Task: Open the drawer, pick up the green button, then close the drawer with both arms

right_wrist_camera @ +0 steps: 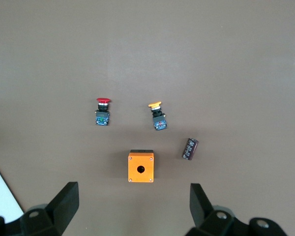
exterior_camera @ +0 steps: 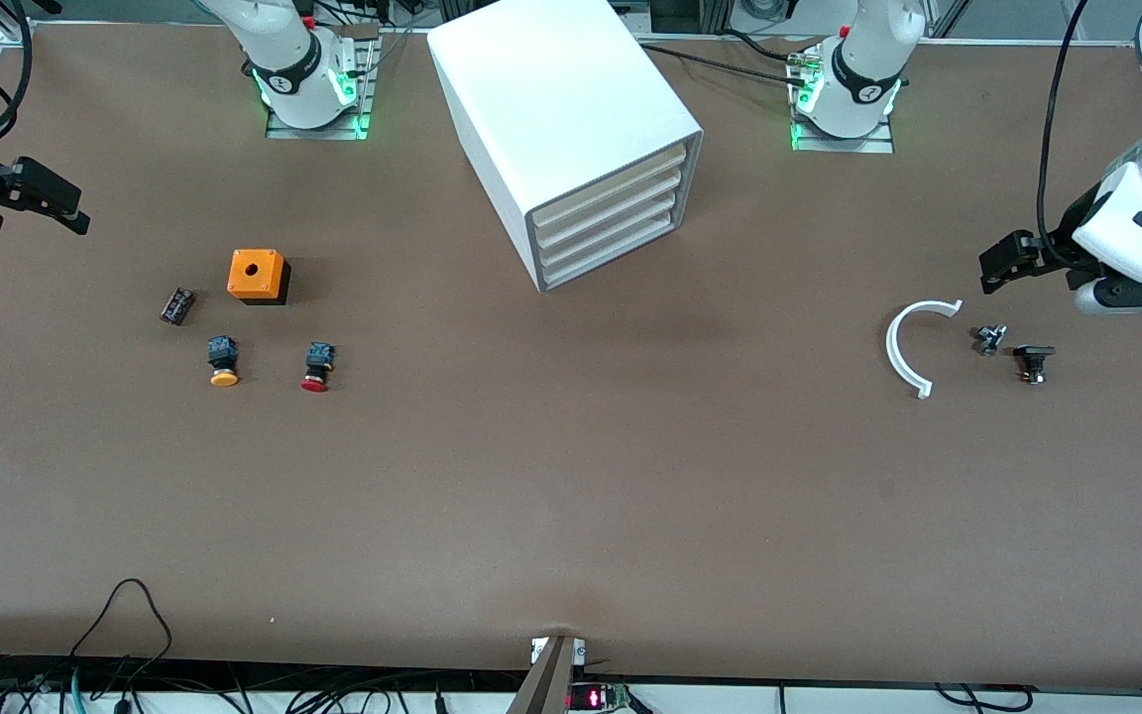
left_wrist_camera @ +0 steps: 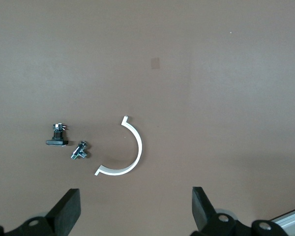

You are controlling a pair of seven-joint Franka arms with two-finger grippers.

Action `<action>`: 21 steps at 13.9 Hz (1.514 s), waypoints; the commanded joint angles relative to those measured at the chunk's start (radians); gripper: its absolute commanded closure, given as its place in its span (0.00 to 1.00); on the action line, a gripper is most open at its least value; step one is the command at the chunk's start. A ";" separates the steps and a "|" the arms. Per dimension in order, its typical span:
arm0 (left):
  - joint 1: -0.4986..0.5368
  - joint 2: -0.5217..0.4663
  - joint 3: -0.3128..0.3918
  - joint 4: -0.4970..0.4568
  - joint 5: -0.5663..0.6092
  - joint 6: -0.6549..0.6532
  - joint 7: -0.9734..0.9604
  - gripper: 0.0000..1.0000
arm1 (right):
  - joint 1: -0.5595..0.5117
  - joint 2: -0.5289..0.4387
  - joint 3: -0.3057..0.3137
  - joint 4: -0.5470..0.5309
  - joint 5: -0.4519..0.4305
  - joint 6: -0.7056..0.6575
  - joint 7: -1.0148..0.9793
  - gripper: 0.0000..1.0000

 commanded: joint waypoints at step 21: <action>-0.010 0.093 -0.014 0.049 0.026 -0.032 0.014 0.00 | -0.002 0.001 -0.003 0.023 0.000 -0.024 0.037 0.00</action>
